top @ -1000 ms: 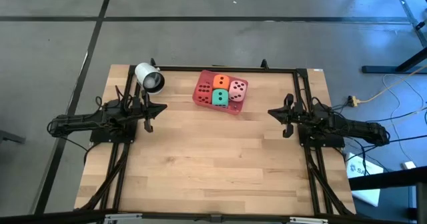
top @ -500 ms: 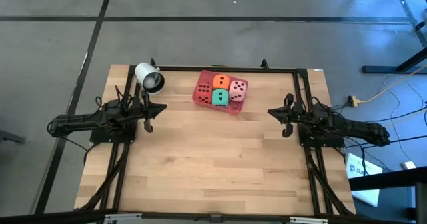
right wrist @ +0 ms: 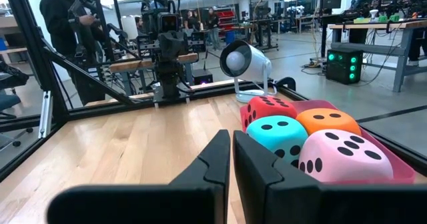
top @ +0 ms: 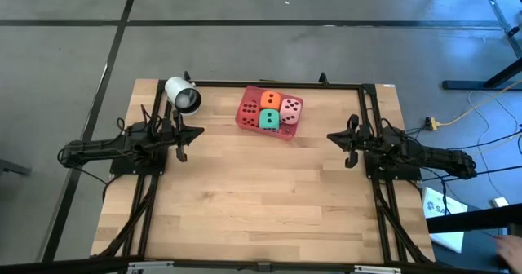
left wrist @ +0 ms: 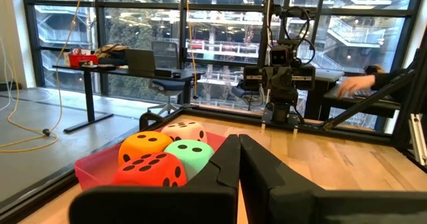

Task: Pick & Place Dice
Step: Return to Home Position

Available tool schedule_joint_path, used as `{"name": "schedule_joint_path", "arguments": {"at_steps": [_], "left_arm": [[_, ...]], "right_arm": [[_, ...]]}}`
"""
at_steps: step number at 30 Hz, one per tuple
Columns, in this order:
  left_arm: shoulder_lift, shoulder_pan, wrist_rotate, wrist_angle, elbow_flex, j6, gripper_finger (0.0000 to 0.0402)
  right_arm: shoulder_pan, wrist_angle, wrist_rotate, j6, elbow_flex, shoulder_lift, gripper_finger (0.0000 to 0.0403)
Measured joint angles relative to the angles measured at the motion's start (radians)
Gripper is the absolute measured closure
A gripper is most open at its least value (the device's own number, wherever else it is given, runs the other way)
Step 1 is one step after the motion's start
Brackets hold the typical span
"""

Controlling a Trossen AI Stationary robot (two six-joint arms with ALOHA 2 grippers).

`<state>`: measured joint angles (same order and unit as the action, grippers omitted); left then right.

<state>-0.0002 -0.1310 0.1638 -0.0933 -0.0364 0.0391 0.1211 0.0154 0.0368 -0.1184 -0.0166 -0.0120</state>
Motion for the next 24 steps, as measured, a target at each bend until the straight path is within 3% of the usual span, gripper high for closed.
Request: {"name": "schedule_joint_path", "arguments": {"at_steps": [24], "left_arm": [[0.000,0.000,0.000,0.000,0.000,0.000,0.0397]], "right_arm": [[0.000,0.000,0.000,0.000,0.000,0.000,0.0381]]}}
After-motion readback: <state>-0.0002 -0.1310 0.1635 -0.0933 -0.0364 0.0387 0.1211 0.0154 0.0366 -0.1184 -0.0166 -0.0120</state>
